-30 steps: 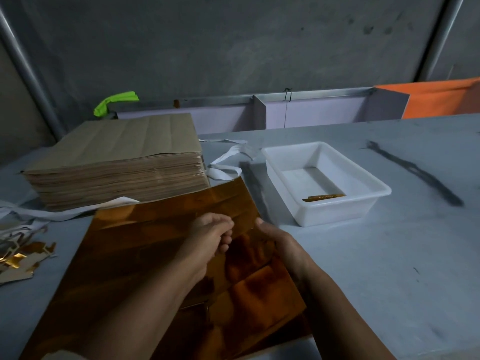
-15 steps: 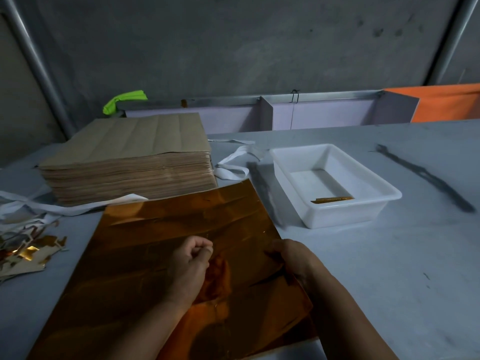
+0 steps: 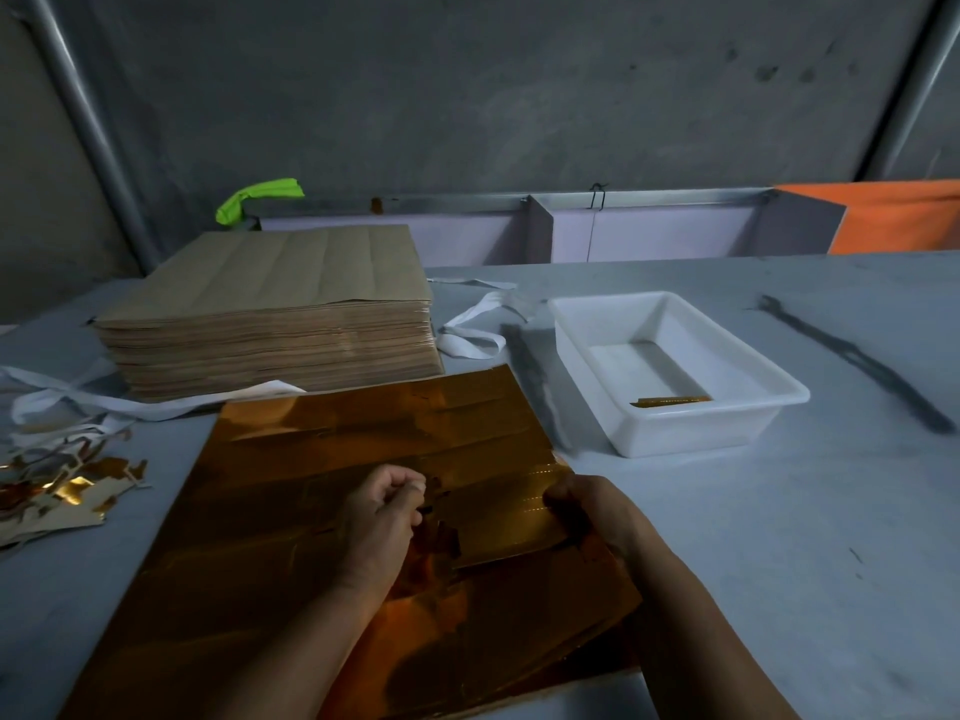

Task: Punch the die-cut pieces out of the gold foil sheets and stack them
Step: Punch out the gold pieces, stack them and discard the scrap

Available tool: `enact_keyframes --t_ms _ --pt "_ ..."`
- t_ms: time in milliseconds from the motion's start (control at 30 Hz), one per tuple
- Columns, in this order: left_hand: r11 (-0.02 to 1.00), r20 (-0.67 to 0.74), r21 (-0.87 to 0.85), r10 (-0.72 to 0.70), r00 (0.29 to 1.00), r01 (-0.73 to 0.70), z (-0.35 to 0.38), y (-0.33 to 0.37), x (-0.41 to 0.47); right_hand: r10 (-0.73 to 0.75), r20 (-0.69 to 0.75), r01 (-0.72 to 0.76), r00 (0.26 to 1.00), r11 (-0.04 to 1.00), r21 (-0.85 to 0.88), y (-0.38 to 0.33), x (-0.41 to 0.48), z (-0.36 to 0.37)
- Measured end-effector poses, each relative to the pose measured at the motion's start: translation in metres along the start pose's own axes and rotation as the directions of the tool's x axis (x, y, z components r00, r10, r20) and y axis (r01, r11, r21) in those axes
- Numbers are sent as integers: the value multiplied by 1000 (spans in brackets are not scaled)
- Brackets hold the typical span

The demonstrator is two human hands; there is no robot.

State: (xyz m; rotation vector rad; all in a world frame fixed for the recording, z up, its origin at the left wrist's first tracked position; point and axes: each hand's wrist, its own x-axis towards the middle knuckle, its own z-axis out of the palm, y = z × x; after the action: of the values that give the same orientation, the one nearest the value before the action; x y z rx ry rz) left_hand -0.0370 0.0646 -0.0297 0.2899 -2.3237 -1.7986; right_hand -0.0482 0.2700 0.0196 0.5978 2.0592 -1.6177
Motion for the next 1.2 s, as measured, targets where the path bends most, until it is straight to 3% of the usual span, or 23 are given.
enact_keyframes --t_ms 133,233,500,767,1000,1200 --pt "999 12 -21 27 1000 -27 0 1 -2 14 31 -11 999 997 -80 -4 2 -2" --pt "999 22 -17 48 999 -48 0 1 -3 -36 32 36 999 999 -10 -2 -5 -2" --pt "982 128 165 71 989 -92 2 2 -7 -37 3 37 999 999 12 6 -5 -1" --pt "993 93 95 67 993 -76 1 -1 -4 -85 57 66 995 957 282 18 -3 4" --pt "993 63 92 71 995 -77 2 -5 1 -131 83 90 988 922 377 16 -2 6" --pt "996 24 64 57 998 -59 1 -6 2 -45 -19 48 999 960 276 13 2 10"
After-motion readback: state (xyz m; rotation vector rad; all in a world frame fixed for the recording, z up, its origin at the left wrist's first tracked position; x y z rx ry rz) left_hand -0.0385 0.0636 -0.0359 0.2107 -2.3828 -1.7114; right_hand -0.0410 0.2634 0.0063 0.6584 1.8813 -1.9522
